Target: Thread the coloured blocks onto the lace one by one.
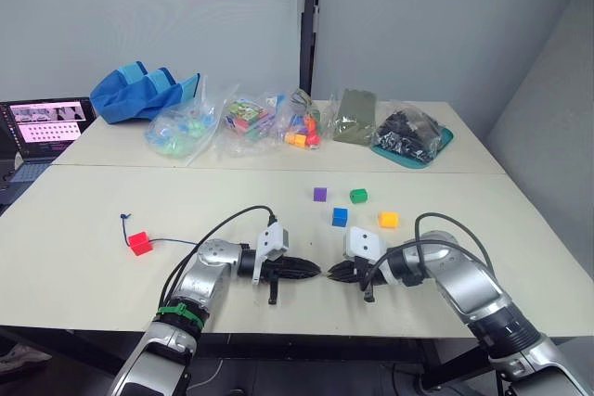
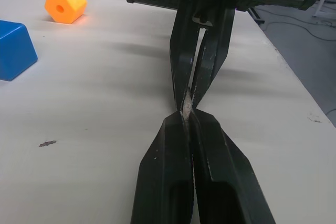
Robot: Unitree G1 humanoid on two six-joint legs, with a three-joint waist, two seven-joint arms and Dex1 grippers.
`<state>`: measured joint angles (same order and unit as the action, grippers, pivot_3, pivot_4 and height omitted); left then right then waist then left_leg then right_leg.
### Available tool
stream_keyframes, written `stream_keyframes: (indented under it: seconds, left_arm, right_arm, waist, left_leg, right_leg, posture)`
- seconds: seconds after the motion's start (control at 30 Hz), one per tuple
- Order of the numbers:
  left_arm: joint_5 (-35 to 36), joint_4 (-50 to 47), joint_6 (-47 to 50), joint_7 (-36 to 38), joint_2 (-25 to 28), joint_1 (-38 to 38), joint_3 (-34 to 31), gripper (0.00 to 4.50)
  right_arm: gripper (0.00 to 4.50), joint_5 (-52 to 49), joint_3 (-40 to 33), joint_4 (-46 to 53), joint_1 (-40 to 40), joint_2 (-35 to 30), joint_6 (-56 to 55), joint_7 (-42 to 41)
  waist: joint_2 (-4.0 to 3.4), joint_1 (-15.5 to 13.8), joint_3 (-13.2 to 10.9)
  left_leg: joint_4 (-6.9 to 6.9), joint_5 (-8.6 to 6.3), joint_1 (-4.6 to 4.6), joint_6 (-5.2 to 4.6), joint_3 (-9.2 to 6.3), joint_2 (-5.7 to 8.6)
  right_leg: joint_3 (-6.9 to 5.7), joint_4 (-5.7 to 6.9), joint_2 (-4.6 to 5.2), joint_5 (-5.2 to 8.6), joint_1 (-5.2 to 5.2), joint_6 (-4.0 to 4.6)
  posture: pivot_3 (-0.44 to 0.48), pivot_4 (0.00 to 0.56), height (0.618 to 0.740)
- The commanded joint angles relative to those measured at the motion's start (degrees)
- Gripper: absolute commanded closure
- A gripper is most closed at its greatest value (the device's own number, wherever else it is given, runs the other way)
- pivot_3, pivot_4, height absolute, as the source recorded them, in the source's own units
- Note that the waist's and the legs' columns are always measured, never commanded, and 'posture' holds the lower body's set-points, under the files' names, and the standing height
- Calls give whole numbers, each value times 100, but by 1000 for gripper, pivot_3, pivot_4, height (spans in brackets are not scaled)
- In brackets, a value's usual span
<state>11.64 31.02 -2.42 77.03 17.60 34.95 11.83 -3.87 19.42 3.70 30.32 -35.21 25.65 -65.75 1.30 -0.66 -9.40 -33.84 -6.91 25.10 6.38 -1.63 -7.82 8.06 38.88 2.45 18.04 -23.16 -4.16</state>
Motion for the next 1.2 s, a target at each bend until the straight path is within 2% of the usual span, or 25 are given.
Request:
stream_keyframes:
  seconds: [0.03, 0.23, 0.33, 0.47, 0.7, 0.83, 0.97, 1.2]
  left_arm:
    - [36, 100, 67, 41, -33, -85, 3, 4472]
    - [113, 195, 121, 50, -87, -32, -112, 4500]
    - [294, 216, 284, 101, -141, 15, -241, 4500]
    - [317, 333, 307, 209, -119, 83, -284, 4500]
    - [338, 669, 305, 300, -107, 296, -388, 4500]
    - [353, 833, 308, 335, -157, 428, -439, 4500]
    - [356, 929, 275, 322, -249, 517, -472, 4500]
    - [410, 986, 343, 305, -336, 521, -563, 4500]
  right_arm:
    - [4500, -293, -231, 271, -45, -38, 226, -18]
    - [2499, -857, -758, 569, -200, -287, 723, -64]
    - [1482, -1101, -1244, 687, -433, -461, 834, 130]
    - [92, -1598, -2262, 952, -976, -349, 1054, 708]
    - [38, -1865, -3809, 1694, -2541, 204, 715, 1997]
    - [38, -1937, -4471, 2272, -3840, 935, 149, 2582]
    - [38, -1950, -4631, 2629, -4688, 1475, -362, 2889]
    - [38, -1977, -4599, 2714, -5065, 1635, -728, 3212]
  waist:
    - [0, 0, 0]
    - [0, -6, 0]
    - [0, -9, 0]
    - [1, -5, 0]
    - [2, 5, 2]
    - [0, 30, 4]
    - [-1, 46, 5]
    - [-1, 136, 5]
  left_leg:
    - [0, 0, 0, 0, 0, 0]
    - [-1, 0, 0, 0, 0, 0]
    - [-1, 0, 0, 0, 0, 0]
    - [-2, 0, 0, -1, -2, 1]
    - [-1, -2, 0, -3, -7, 3]
    - [2, -4, -2, -7, -10, 3]
    - [-1, -5, -1, -8, -10, 7]
    - [5, -6, -1, -8, -11, 6]
  right_leg:
    - [0, 0, 0, 0, 0, 0]
    - [0, 0, 0, 0, 1, 0]
    - [0, 0, 0, 0, 2, 0]
    - [0, -1, 0, 0, 3, -1]
    - [-2, -3, 0, 1, 6, -2]
    - [-3, -1, -1, 1, 6, -4]
    - [-2, -4, 3, 2, 8, -5]
    - [-3, -4, 2, 3, 7, -6]
  posture:
    - [0, 150, 717]
    - [0, 150, 717]
    - [0, 150, 717]
    - [0, 150, 717]
    - [0, 150, 717]
    - [0, 150, 717]
    - [0, 150, 717]
    - [0, 150, 717]
